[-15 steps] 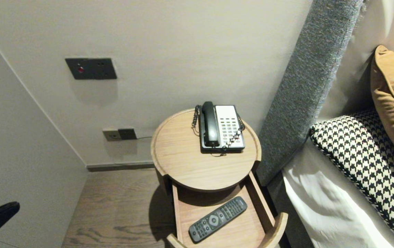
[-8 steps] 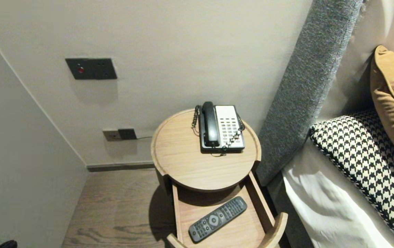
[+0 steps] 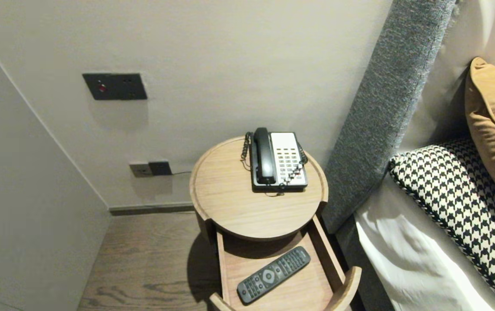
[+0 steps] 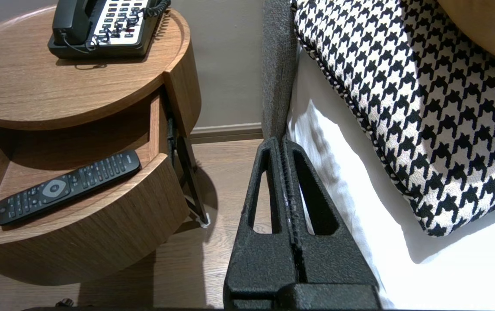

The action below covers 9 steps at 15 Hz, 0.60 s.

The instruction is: Close the nightstand drawer

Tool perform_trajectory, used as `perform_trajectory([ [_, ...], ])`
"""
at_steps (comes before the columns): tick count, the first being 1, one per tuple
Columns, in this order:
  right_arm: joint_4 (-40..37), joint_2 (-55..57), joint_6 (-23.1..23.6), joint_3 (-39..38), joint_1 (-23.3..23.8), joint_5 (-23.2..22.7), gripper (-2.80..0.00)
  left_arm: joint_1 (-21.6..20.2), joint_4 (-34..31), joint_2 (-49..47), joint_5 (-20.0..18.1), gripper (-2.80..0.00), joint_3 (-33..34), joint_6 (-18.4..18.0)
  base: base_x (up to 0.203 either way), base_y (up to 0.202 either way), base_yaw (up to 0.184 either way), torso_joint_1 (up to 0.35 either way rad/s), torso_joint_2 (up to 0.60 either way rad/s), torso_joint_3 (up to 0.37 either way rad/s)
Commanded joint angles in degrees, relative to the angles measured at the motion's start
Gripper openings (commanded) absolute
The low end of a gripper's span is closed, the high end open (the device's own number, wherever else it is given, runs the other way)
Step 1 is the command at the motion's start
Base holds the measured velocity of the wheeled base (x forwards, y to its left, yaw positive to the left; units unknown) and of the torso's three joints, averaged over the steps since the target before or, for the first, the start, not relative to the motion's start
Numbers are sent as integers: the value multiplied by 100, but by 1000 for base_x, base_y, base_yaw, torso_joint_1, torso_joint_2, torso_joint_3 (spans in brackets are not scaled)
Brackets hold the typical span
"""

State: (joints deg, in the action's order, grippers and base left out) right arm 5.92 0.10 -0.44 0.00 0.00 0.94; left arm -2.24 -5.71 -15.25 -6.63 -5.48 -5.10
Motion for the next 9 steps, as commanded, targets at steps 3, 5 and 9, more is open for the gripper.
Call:
perform_trajectory([
  [3, 5, -1, 0, -229, 0, 3, -280, -22, 8, 75, -14, -280, 30, -9, 0, 0, 0, 0, 0, 0],
  [5, 5, -1, 0, -229, 0, 3, -280, -14, 35, 204, -19, -280, 43, -18, 0, 0, 0, 0, 0, 0],
  [9, 5, -1, 0, -229, 0, 3, -280, 80, 105, 558, 13, -280, 58, -10, 0, 0, 0, 0, 0, 0],
])
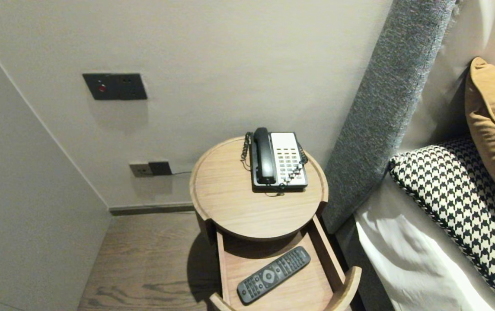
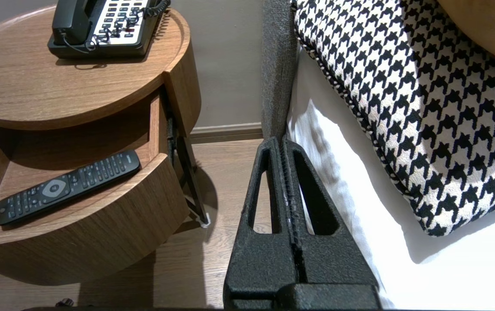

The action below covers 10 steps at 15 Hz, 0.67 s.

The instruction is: Close the nightstand drawer

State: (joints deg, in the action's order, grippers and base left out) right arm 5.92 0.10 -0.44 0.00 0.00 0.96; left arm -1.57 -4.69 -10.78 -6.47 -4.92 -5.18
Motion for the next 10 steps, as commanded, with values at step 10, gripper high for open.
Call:
perform_trajectory([
  [10, 5, -1, 0, -229, 0, -17, -280, 87, 469, 1131, 621, -280, 501, 97, 0, 0, 0, 0, 0, 0],
])
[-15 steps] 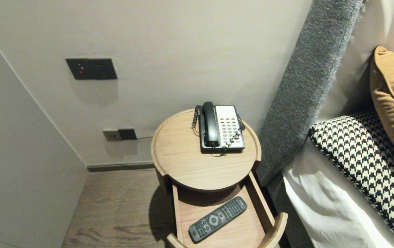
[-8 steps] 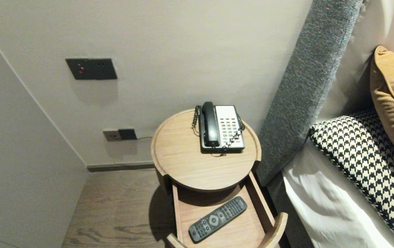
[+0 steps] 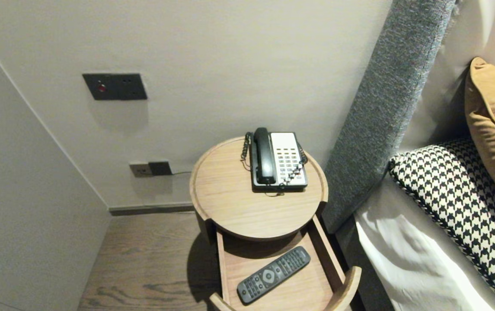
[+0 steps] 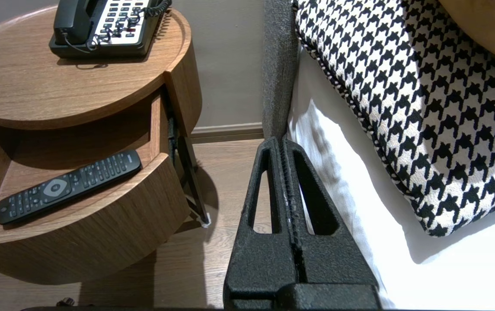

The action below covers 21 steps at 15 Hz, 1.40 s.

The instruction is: Close the nightstand drawer

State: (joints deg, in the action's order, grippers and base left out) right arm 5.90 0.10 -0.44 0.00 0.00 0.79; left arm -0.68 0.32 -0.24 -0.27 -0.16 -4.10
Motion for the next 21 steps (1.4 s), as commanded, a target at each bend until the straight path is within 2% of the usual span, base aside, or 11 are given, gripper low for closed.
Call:
perform_trajectory([
  [1, 8, -1, 0, -229, 0, 1, -280, -2, -23, 68, 1, -280, 25, -1, 0, 0, 0, 0, 0, 0],
  [7, 8, -1, 0, -229, 0, 1, -280, -2, -23, 68, 27, -280, 16, 93, 0, 0, 0, 0, 0, 0],
  [21, 8, -1, 0, -229, 0, 1, -280, -2, -32, 42, -26, -280, 5, 22, 0, 0, 0, 0, 0, 0],
])
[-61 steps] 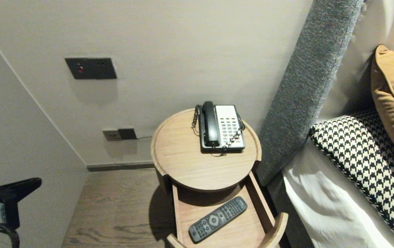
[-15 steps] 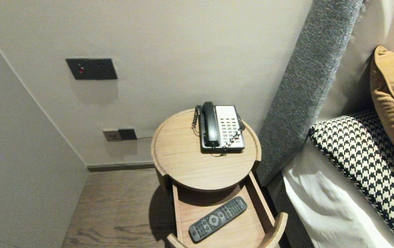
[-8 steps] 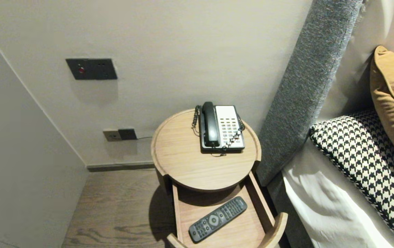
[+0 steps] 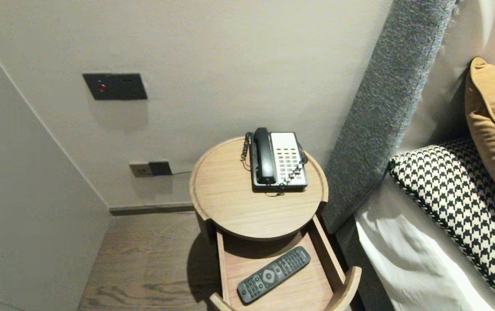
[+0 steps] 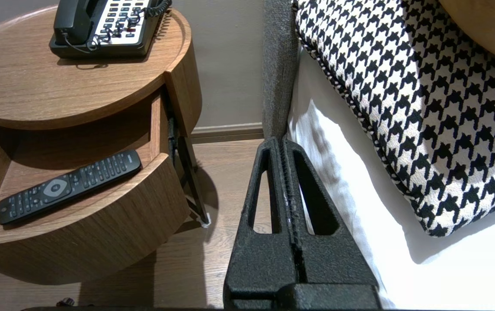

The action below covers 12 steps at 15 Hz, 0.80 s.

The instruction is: Close the nightstand drawer

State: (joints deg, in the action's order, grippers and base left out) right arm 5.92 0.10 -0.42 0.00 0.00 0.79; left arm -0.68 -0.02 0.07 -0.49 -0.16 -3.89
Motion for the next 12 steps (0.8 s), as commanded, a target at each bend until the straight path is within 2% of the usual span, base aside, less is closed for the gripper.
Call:
perform_trajectory([
  [1, 5, -1, -1, -229, 0, 0, -280, -2, 2, 10, -3, -280, -2, 3, 0, 0, 0, 0, 0, 0],
  [12, 5, 8, -1, -229, 0, 0, -280, 2, 11, 1, 27, -280, 6, 147, 0, 0, 0, 0, 0, 0],
])
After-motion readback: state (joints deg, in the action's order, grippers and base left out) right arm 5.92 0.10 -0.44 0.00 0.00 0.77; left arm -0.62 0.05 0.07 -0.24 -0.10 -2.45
